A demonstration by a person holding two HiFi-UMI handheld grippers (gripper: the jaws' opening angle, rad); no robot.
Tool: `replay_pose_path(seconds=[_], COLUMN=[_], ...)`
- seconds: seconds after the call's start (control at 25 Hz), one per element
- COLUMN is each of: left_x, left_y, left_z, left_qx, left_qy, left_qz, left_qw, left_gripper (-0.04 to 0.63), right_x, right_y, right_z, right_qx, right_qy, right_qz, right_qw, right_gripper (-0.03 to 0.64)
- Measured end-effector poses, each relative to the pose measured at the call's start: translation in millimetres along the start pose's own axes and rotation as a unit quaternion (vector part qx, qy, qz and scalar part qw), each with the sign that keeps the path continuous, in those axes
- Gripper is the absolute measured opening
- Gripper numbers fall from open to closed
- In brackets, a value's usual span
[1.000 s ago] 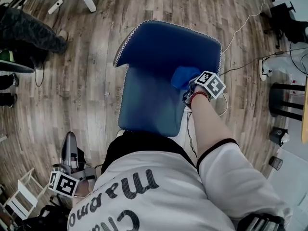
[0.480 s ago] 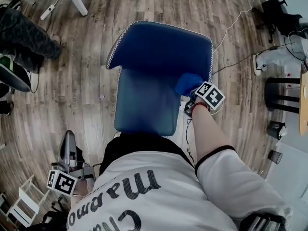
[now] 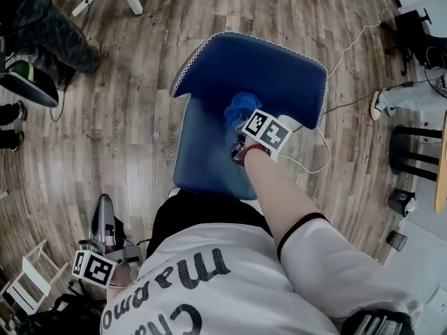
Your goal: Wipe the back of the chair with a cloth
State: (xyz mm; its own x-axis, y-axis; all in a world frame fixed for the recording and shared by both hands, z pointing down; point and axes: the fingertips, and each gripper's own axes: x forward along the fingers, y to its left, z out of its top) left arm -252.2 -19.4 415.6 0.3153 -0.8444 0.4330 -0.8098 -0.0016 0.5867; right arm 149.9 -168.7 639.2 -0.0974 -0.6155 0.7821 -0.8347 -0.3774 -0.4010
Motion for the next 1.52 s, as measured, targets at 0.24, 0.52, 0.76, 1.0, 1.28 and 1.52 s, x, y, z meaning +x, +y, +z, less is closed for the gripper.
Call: replay_pose_path(seconds=[0.24,0.52,0.76,1.0,1.28,1.52], left_x=[-22,-35,-33,-19,3,16], left_y=[17,31,32,24,4,-9], left_z=[2,-2,1,-1,2,0], left_qx=[-0.011,-0.025,-0.025,-0.019,-0.003,0.008], left_qy=[-0.015,-0.022,-0.025,-0.015,-0.002,0.014], left_qz=[0.039,0.070,0.072,0.062,0.038,0.024], left_qw=[0.9991,0.9970,0.9968,0.9978,0.9993,0.9996], left_gripper=[0.008,0.008,0.008,0.008,0.008,0.008], right_x=[45,74,78,76,67,54], right_y=[117,128,76,52,20,-36], right_z=[-36,-55,-22,1,8,27], right_qx=[-0.058,-0.013,0.049,0.020,0.097,0.146], right_qy=[0.102,0.155,0.091,0.088,0.065,0.026], right_qz=[0.132,0.156,0.099,0.104,0.081,0.040], right_qw=[0.984,0.976,0.990,0.991,0.990,0.988], right_gripper=[0.078,0.078,0.077,0.078,0.077,0.075])
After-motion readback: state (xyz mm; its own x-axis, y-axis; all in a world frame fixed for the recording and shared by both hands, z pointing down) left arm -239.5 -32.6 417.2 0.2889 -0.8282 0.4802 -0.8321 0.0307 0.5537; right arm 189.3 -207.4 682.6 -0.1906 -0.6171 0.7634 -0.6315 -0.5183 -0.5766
